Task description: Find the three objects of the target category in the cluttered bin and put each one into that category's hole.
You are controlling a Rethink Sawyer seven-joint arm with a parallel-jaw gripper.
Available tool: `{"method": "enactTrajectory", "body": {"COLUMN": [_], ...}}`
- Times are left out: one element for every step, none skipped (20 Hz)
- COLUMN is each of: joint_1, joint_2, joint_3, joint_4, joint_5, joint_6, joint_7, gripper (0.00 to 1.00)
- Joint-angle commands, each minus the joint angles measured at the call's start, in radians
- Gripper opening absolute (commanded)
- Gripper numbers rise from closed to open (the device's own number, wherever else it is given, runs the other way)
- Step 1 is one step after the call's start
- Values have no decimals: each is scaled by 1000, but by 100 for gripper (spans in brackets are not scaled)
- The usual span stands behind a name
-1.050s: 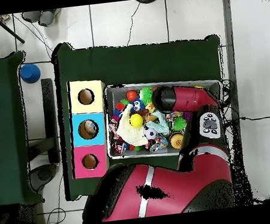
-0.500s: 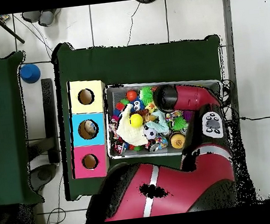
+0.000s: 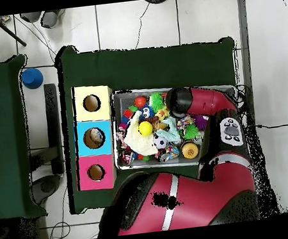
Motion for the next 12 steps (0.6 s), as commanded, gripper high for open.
{"method": "enactTrajectory", "body": {"joint_1": [-30, -29, -29, -30, -30, -32, -32, -34, -31, -23, -17, -10], "joint_2": [260, 261, 261, 261, 260, 259, 259, 257, 257, 254, 251, 246], "joint_3": [199, 198, 198, 200, 201, 205, 206, 211, 207, 196, 188, 181], "joint_4": [-71, -74, -76, -75, -74, -73, -74, -72, -72, -68, -66, -60], "joint_5": [17, 17, 17, 13, 11, 5, 5, 0, -1, -3, -1, -3], "joint_6": [-207, -204, -201, -207, -210, -216, -211, -212, -209, -211, -209, -204], "joint_7": [75, 76, 77, 75, 75, 66, 64, 54, 59, 70, 83, 88], "gripper": [0, 0, 0, 0, 0, 0, 0, 0, 0, 0, 0, 0]}}
